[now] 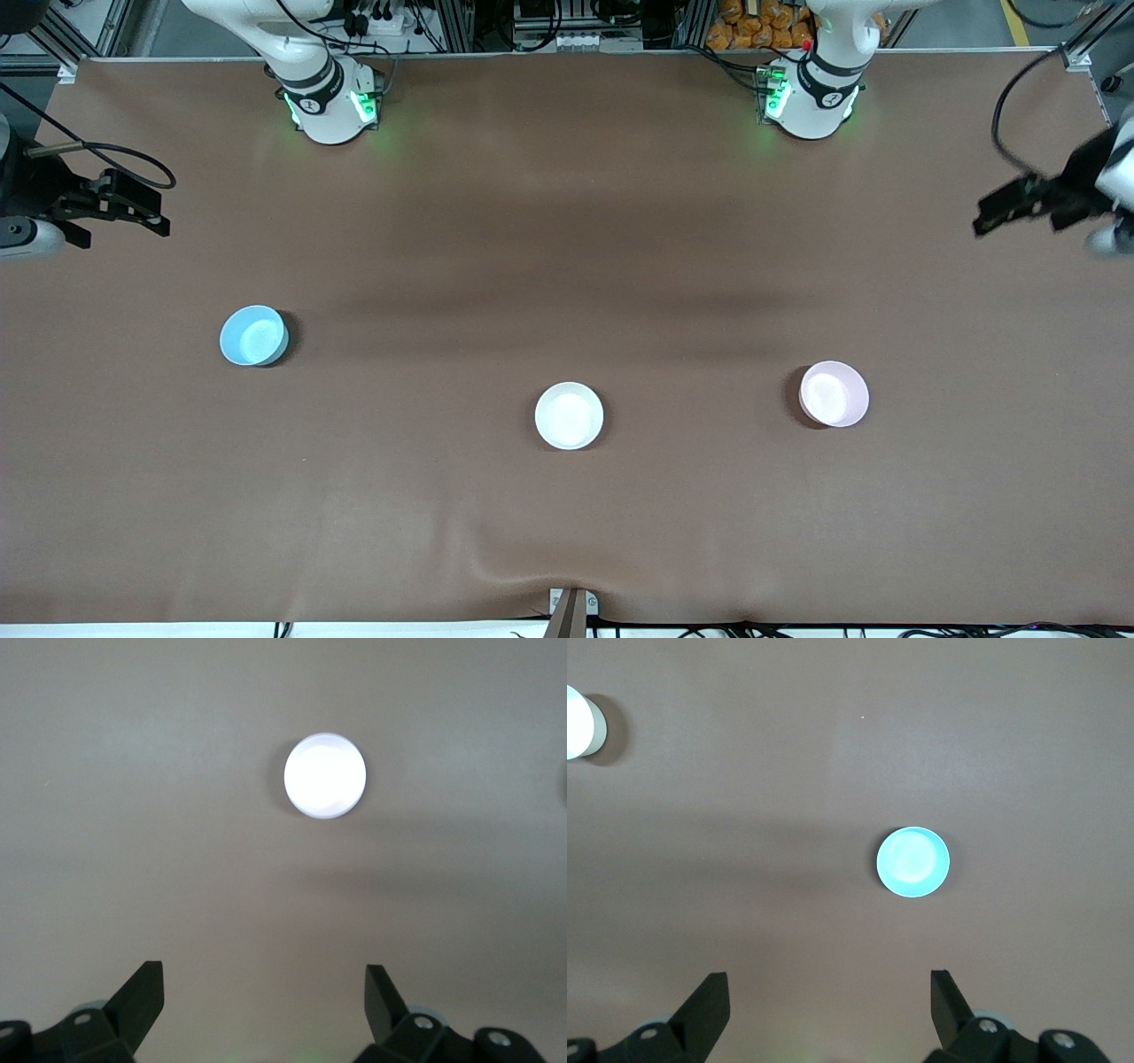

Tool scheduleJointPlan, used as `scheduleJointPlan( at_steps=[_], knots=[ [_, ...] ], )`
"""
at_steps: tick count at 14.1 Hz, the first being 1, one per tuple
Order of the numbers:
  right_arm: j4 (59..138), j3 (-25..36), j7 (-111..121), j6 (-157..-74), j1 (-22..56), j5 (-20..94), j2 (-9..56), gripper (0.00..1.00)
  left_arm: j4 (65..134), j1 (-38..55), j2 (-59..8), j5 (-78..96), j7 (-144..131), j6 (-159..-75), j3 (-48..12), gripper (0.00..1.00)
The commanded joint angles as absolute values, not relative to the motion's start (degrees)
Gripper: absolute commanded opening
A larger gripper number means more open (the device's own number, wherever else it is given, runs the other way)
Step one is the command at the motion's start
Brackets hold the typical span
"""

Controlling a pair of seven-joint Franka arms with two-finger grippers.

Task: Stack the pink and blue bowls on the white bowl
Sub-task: 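Reach the left gripper down to the pink bowl and grasp its rim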

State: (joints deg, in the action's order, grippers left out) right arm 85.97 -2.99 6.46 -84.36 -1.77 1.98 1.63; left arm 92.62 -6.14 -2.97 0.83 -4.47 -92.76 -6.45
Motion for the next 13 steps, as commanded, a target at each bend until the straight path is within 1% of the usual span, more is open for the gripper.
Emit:
scheduleJointPlan(
  at_steps=[1,5,6,10,11,13],
  knots=[
    [86.3,-3.1,7.1,-84.1,-2.2,2.6,1.0,1.00,91.7,-6.4,-13.3,-0.4,-3.6,-101.9,-6.8,1.00],
    [86.4,-3.1,7.1,-84.0,-2.2,2.6,1.0,1.00,92.7,-6.3,-25.5,-0.4,-3.9,-116.9,-6.9,1.00],
    [86.3,-3.1,7.1,-84.0,-2.1,2.6,1.1,1.00,93.7,-6.2,-27.3,-0.3,-3.8,-119.9,-6.9,1.00],
    [86.4,-3.1,7.1,-84.0,-2.2,2.7,1.1,1.00,95.4,-6.0,-32.3,0.2,-3.6,-124.3,-7.0,0.99],
    [86.4,-3.1,7.1,-84.0,-2.2,2.7,1.1,1.00,96.3,-5.8,-33.0,0.2,-3.6,-125.2,-7.0,0.97],
    [86.4,-3.1,7.1,-84.0,-2.2,2.7,1.1,1.00,99.3,-5.5,-33.0,0.2,-3.6,-127.5,-7.0,0.89]
  ],
)
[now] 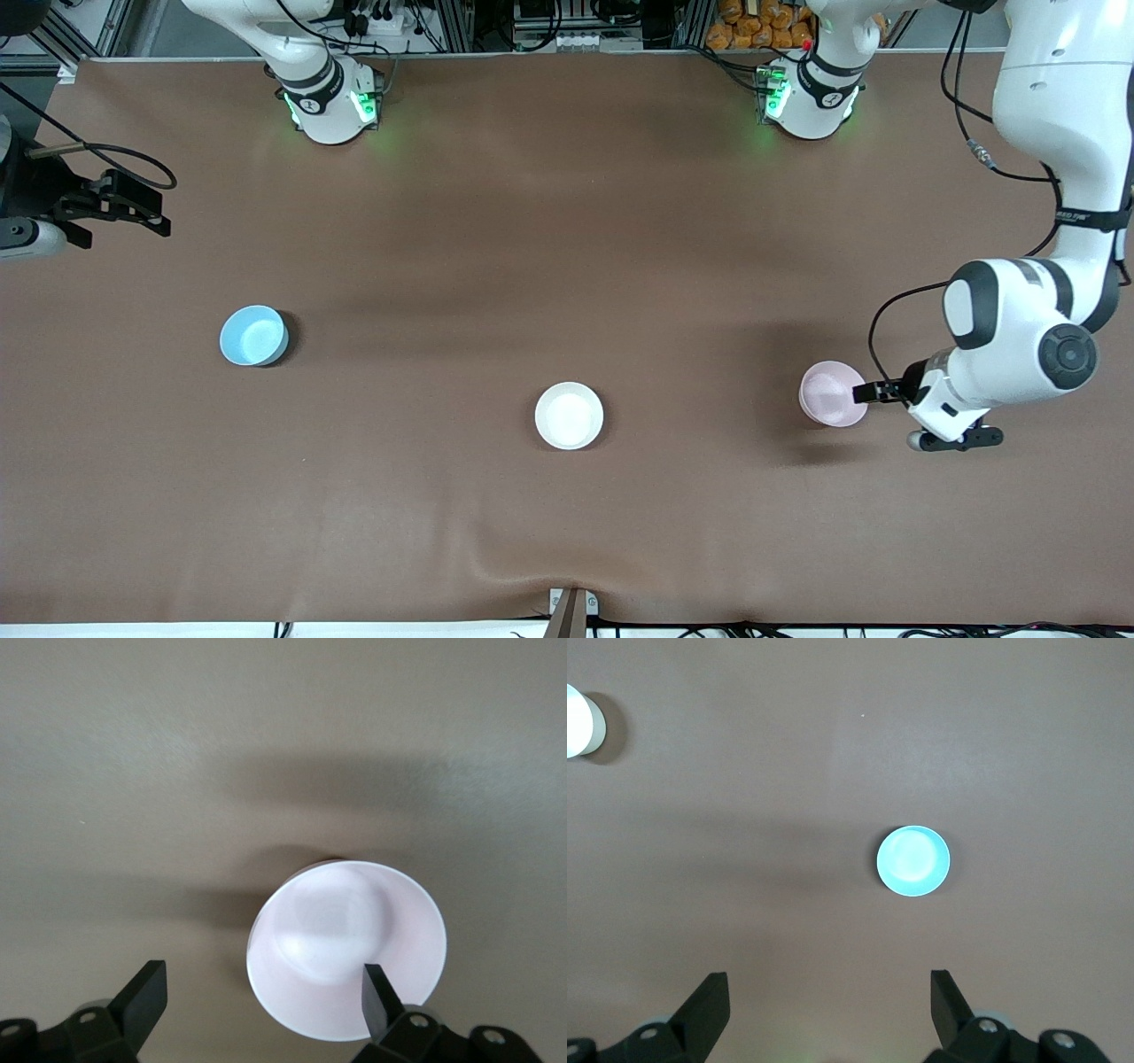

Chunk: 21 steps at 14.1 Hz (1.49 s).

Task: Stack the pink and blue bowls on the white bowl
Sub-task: 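Reach the left gripper down to the pink bowl and grasp its rim, then carry the pink bowl with the left gripper over the white bowl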

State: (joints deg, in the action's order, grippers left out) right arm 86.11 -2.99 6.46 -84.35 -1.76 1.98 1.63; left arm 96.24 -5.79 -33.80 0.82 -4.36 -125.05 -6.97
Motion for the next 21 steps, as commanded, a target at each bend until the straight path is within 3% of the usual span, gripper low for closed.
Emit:
scheduleJointPlan(
  at_steps=[1,2,5,7,10,14,17,21],
  knots=[
    [86.4,-3.1,7.1,-84.0,-2.2,2.7,1.1,1.00,100.3,-5.5,-33.1,0.2,-3.6,-128.4,-7.0,0.80],
    [86.4,-3.1,7.1,-83.9,-2.1,2.7,1.1,1.00,101.1,-5.7,-33.6,0.3,-3.6,-129.8,-7.0,0.67],
    [86.7,-3.1,7.1,-83.8,-2.2,2.8,1.0,1.00,102.1,-6.0,-35.0,0.3,-3.6,-132.4,-6.9,0.44],
    [86.7,-3.1,7.1,-83.8,-2.2,2.7,1.1,1.00,102.1,-6.1,-35.3,0.3,-3.6,-132.5,-6.9,0.03],
    [86.7,-3.1,7.1,-83.8,-2.2,2.8,1.1,1.00,102.1,-5.8,-34.9,0.4,-4.0,-132.6,-7.3,0.00],
    [86.7,-3.1,7.1,-83.8,-2.2,2.8,1.1,1.00,100.6,-5.5,-33.3,0.4,-9.0,-132.4,-16.1,0.00],
    [86.7,-3.1,7.1,-83.8,-2.2,2.8,1.0,1.00,95.1,-3.5,-34.3,0.5,-19.2,-131.9,-22.3,0.00],
    [86.7,-3.1,7.1,-83.8,-2.2,2.8,1.1,1.00,86.2,7.2,-39.7,2.5,-33.6,-131.9,-22.0,0.00]
  ],
)
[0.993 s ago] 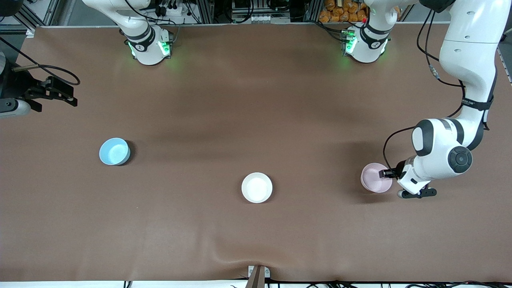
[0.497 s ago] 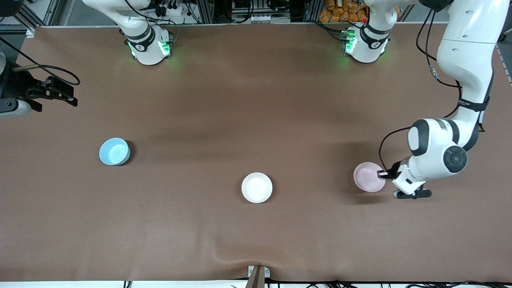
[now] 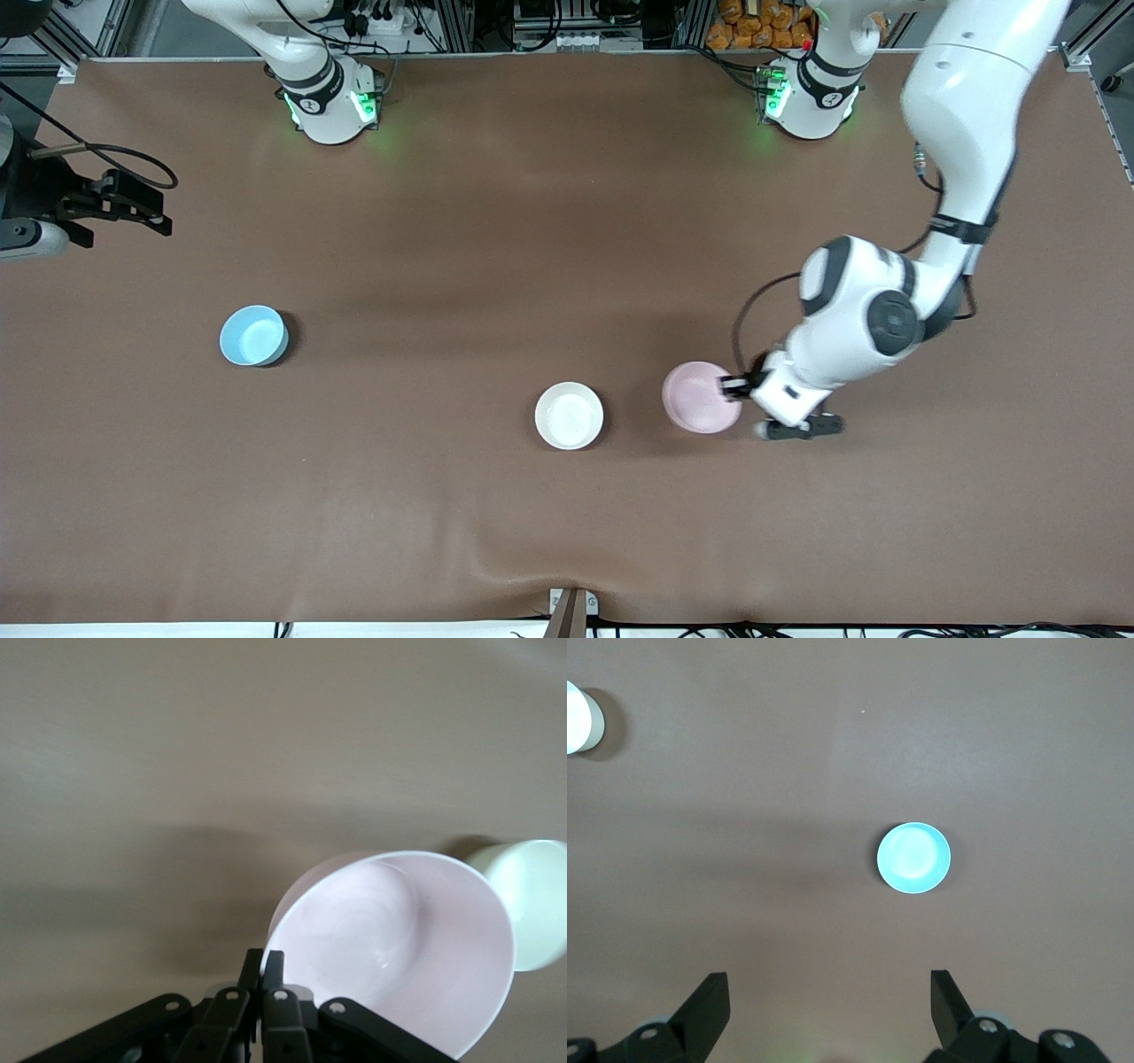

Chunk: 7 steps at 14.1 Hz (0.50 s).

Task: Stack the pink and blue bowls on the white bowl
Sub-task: 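Carry the pink bowl with the left gripper over the white bowl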

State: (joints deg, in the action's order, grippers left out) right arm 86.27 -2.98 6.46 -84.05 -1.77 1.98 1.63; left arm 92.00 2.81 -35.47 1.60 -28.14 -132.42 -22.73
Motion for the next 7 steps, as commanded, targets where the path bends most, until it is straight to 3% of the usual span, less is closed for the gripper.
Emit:
scheduleJointPlan(
  at_steps=[1,4,7],
  knots=[
    [86.7,-3.1,7.1,-83.8,-2.2,2.8,1.1,1.00,83.5,9.3,-41.4,2.5,-36.9,-132.0,-21.8,0.00],
    [86.7,-3.1,7.1,-83.7,-2.1,2.8,1.0,1.00,78.2,13.3,-45.4,2.5,-42.5,-132.3,-21.7,0.00],
    [86.7,-3.1,7.1,-83.7,-2.2,2.8,1.1,1.00,75.7,17.9,-47.5,2.6,-44.3,-134.5,-17.8,0.00]
  ],
)
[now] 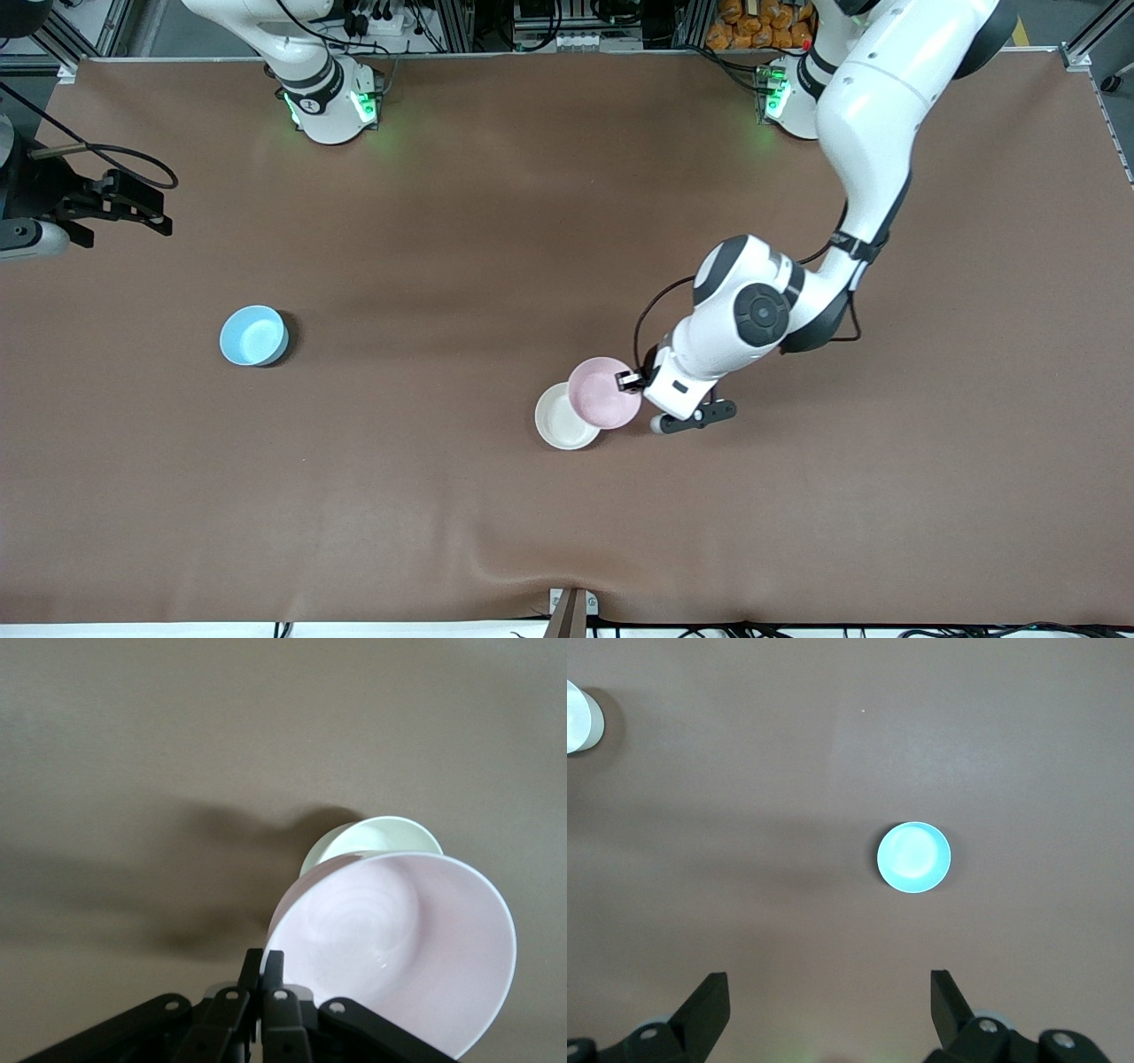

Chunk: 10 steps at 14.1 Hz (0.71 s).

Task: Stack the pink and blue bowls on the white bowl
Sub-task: 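Carry the pink bowl with the left gripper over the white bowl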

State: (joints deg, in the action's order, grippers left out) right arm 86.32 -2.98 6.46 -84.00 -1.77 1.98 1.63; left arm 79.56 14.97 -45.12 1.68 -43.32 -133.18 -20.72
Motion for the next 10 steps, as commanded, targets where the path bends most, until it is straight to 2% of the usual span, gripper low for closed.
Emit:
scheduleJointPlan(
  at_steps=[1,5,10],
  knots=[
    [86.7,-3.1,7.1,-83.7,-2.2,2.8,1.1,1.00,75.7,19.1,-48.0,2.6,-44.3,-137.0,-16.7,0.00],
    [86.7,-3.1,7.1,-83.6,-2.2,2.8,1.1,1.00,73.8,21.5,-51.8,2.6,-45.9,-146.3,-16.4,0.00],
    [86.7,-3.1,7.1,-83.6,-2.2,2.8,1.1,1.00,73.2,24.1,-53.6,2.6,-46.0,-146.7,-14.7,0.00]
  ],
)
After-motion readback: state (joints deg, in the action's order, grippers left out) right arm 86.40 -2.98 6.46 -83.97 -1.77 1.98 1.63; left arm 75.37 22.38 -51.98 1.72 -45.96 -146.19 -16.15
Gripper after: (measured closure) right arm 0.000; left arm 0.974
